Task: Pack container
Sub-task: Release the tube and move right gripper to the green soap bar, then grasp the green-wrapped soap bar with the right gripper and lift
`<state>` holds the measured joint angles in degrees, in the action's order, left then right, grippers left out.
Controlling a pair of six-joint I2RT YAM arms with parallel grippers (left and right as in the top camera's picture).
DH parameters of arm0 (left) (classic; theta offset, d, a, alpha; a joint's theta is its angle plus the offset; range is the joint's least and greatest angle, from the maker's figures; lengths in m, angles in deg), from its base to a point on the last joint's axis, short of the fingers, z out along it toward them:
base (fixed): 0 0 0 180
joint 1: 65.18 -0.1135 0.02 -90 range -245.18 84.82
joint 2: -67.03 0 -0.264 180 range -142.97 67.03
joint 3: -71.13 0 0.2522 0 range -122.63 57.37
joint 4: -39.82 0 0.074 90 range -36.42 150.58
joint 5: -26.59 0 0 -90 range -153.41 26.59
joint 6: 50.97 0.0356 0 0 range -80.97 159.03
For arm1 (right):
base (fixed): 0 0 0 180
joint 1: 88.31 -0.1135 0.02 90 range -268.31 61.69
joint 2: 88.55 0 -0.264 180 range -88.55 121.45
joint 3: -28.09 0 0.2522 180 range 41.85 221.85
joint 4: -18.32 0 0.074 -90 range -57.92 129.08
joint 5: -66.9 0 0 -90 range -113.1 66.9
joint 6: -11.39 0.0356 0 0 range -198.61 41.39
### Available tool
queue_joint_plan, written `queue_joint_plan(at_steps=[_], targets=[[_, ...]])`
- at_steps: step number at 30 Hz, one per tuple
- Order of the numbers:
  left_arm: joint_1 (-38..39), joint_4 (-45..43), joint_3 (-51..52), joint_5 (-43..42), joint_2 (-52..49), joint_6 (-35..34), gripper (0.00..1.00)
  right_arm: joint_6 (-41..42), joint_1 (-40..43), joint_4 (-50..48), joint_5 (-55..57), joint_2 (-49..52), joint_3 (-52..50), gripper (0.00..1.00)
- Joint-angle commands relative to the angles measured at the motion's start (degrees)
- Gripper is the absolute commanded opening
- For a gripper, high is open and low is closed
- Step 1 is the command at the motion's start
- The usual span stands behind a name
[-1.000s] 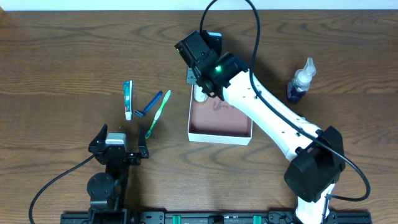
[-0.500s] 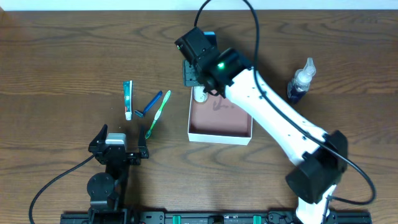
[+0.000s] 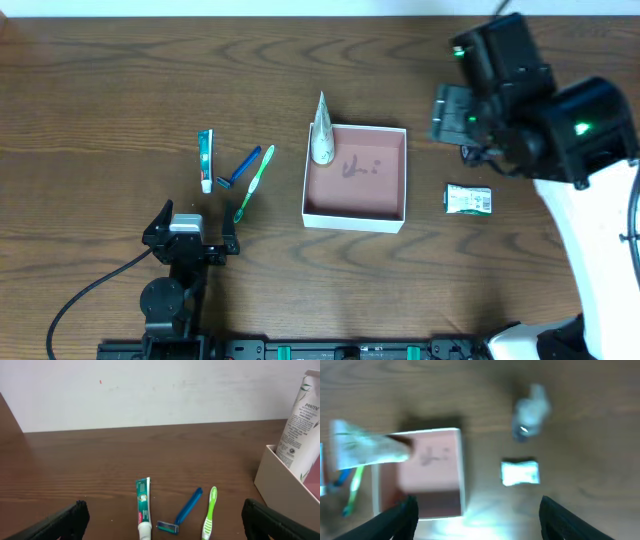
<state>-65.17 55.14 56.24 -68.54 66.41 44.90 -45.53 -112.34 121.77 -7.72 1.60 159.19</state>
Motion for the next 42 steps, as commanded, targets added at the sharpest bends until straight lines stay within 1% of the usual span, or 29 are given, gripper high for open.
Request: queue_joint_plan(at_steps=[1,6,11,17,19,24,26,29,32,33,38,42], targets=[[-0.3,2.1,0.9,-0.4,0.3,0.3,0.98,1.2,2.6,0.2,1.3,-0.4,-6.0,0.75],[-0.3,2.1,0.9,-0.4,0.3,0.3,0.98,1.2,4.6,-4.2,-0.6,-4.5,-20.6,0.76],[-0.3,2.1,0.9,-0.4,0.3,0.3,0.98,4.9,6.5,-12.3,-4.5,-9.7,-36.9,0.78],[-0.3,2.1,0.9,-0.4,0.3,0.3,0.98,12.4,9.9,-25.4,-9.9,-14.3,-53.6,0.78],[-0.3,2.1,0.9,-0.4,0.3,0.3,0.98,15.5,10.8,-28.9,-10.1,-14.3,-57.2,0.78],[-0.3,2.1,0.9,-0.4,0.3,0.3,0.98,22.0,12.8,-41.4,-10.1,-13.8,-65.9,0.78],[-0.3,2.1,0.9,-0.4,0.3,0.3,0.98,23.8,13.7,-45.9,-10.1,-13.4,-68.4,0.81],[-0.3,2.1,0.9,-0.4,0.3,0.3,0.98,23.8,16.0,-49.9,-10.4,-11.5,-69.8,0.85],[-0.3,2.1,0.9,-0.4,0.3,0.3,0.98,21.1,18.7,-52.0,-13.2,-8.8,-69.8,0.94],[-0.3,2.1,0.9,-0.4,0.3,0.3,0.98,19.9,20.0,-52.8,-14.7,-7.5,-69.8,0.95],[-0.3,2.1,0.9,-0.4,0.3,0.3,0.98,16.4,25.2,-54.4,-20.2,-1.3,-69.8,0.96],[-0.3,2.1,0.9,-0.4,0.3,0.3,0.98,15.0,25.9,-54.4,-21.0,1.1,-69.8,0.94]])
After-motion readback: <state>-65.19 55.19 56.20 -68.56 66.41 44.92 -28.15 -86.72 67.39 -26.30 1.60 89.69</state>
